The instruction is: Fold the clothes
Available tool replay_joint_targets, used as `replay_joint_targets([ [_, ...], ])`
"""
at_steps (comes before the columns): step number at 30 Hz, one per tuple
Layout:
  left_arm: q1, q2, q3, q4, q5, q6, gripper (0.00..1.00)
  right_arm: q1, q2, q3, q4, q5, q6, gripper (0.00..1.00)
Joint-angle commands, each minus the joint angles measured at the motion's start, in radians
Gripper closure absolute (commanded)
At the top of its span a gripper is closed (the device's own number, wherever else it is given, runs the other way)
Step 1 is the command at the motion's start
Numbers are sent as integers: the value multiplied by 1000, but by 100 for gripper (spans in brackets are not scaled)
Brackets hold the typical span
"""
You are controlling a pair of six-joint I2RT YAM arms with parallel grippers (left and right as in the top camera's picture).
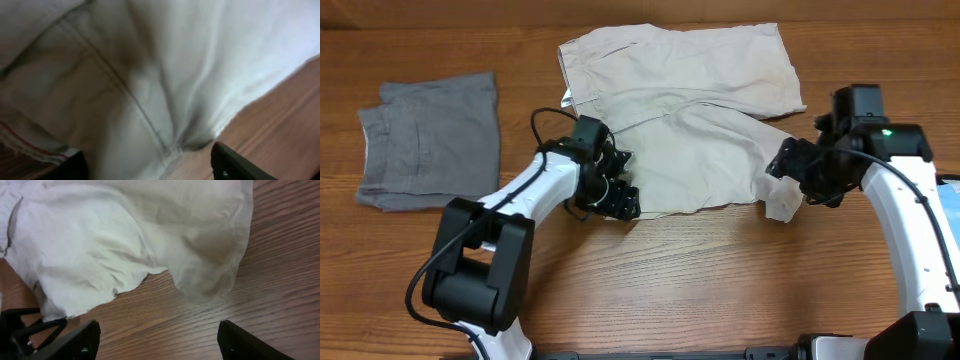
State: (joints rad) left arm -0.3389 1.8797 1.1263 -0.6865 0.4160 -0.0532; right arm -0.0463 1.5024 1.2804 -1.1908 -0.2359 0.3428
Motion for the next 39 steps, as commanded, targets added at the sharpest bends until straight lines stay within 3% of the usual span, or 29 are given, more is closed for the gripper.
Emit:
replay_joint_targets([
  [1,-2,52,-11,9,-58,-94,40,-7,-14,-1,-2,-45,-6,21],
  [2,-1,59,-11,-3,-58,-93,50,-7,-14,-1,-4,-45,-10,21],
  [4,0,67,-11,-36,-61,-94,84,-7,-14,-1,-4,-43,-10,21],
  [5,1,68,-11,-62,-68,-93,93,-8,-14,-2,-3,-42,-9,21],
  [6,4,67,-11,-87,-89,-93,96,-8,-14,-2,1,-42,-9,21],
  [13,145,27,6,-306,-314,-78,96,-8,-6,-22,34,3,25,14],
  [23,395,-6,10,-333,-269,6,96,-7,64,-235,221,15,25,12],
  [34,410,-6,10,-317,-209,46,95,-4,93,-386,14,-32,16,12],
  [39,413,-6,15,-311,-210,47,95,-5,93,-531,162,-90,17,19],
])
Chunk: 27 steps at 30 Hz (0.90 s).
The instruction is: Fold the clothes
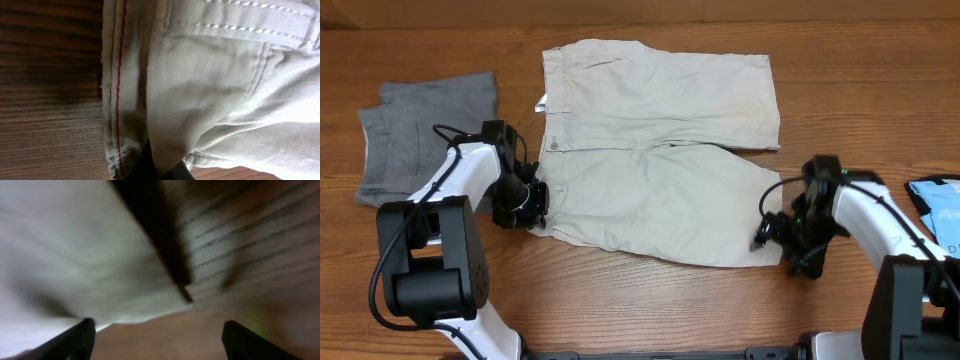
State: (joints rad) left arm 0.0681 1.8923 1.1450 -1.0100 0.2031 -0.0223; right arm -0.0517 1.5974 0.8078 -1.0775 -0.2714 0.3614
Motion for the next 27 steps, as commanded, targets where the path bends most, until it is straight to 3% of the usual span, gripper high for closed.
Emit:
replay_joint_targets([
  [1,6,-19,0,11,3,16,96,0,-2,-80,94,-76,-1,20],
  [5,6,-19,24,-11,-1,23,96,0,-2,-113,210,-143,11,26],
  [11,6,-19,80,-63,-10,43,96,-7,-2,-97,169,-187,-2,89],
  [12,6,-19,91,-75,-23,42,96,-12,-5,-82,146,-173,-2,93],
  [23,11,-65,277,-303,-103,69,96,-42,-203,336,-271,153,3,96],
  [27,11,-115,286,-358,-110,76,96,-42,-249,365,-346,166,19,96],
])
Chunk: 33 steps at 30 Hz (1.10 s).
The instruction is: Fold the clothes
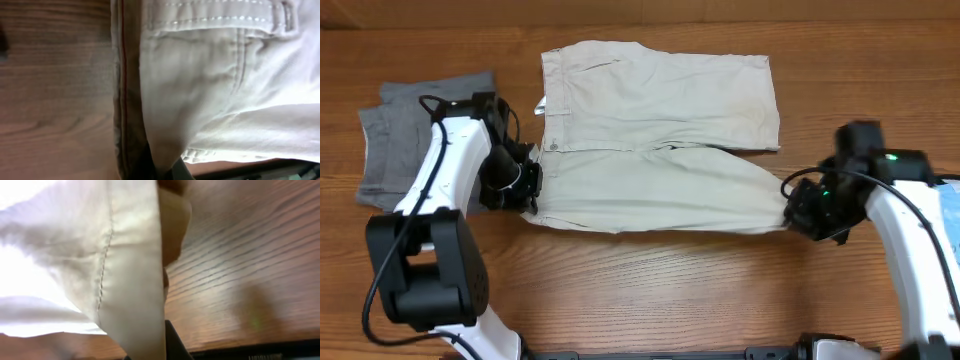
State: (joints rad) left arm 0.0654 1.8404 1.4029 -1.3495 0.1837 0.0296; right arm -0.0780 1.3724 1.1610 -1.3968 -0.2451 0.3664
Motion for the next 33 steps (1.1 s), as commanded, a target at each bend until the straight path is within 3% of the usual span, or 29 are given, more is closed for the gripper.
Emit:
replay_joint_targets([
  [1,14,-76,27,-34,-92,28,96,-16,-27,8,-50,137,22,96],
  [8,14,-135,24,-107,-114,27,96,-16,-27,-28,-123,94,21,96],
  [14,14,-141,24,-117,-149,19,96,-15,-27,-28,-154,-10,-73,90],
  [15,14,-141,24,-116,-161,18,96,-15,-27,-28,-165,-31,-88,83],
  [17,14,-141,24,-116,-196,0,96,-15,-27,-28,-176,-40,-106,41],
  [18,14,-141,24,-116,-222,-16,95,-15,-27,-28,-171,-33,-106,32],
  [23,16,-141,24,-111,-294,-56,90,-15,-26,-28,-33,-26,-73,25],
  [26,16,-141,24,-109,-302,-56,80,-15,-23,-29,89,-26,-27,23],
  [32,16,-141,24,-101,-346,-90,44,-15,32,-86,306,-26,9,24],
  [33,16,-141,24,-90,-335,-90,43,-15,57,-108,346,-26,9,23],
])
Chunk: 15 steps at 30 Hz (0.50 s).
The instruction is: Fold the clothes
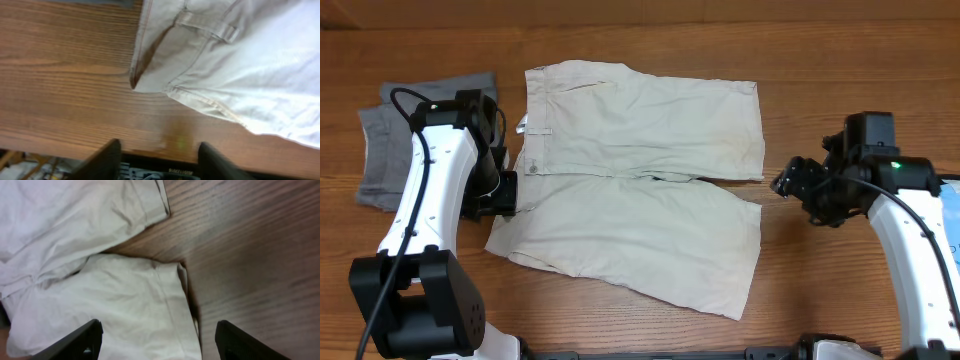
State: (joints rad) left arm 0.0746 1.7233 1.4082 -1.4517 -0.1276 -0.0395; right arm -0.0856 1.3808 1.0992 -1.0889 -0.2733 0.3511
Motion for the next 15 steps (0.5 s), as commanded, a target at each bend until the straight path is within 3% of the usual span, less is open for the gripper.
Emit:
replay_joint_targets([
  [1,6,-24,18,23,-5,-21,43,-7,72,-64,69,2,24,23],
  [5,1,-24,17,96,188,13,41,-7,192,-122,180,-35,23,24],
  [8,-18,-24,-4,153,340,86,43,-7,285,-143,244,-111,14,31],
  [9,-31,-24,-21,174,357,85,43,-6,319,-145,256,-153,-1,37],
  [13,-76,-23,-122,262,357,85,42,-2,412,-145,311,-321,-68,46],
  [15,-89,-23,-189,309,358,84,42,2,442,-145,326,-376,-72,58],
])
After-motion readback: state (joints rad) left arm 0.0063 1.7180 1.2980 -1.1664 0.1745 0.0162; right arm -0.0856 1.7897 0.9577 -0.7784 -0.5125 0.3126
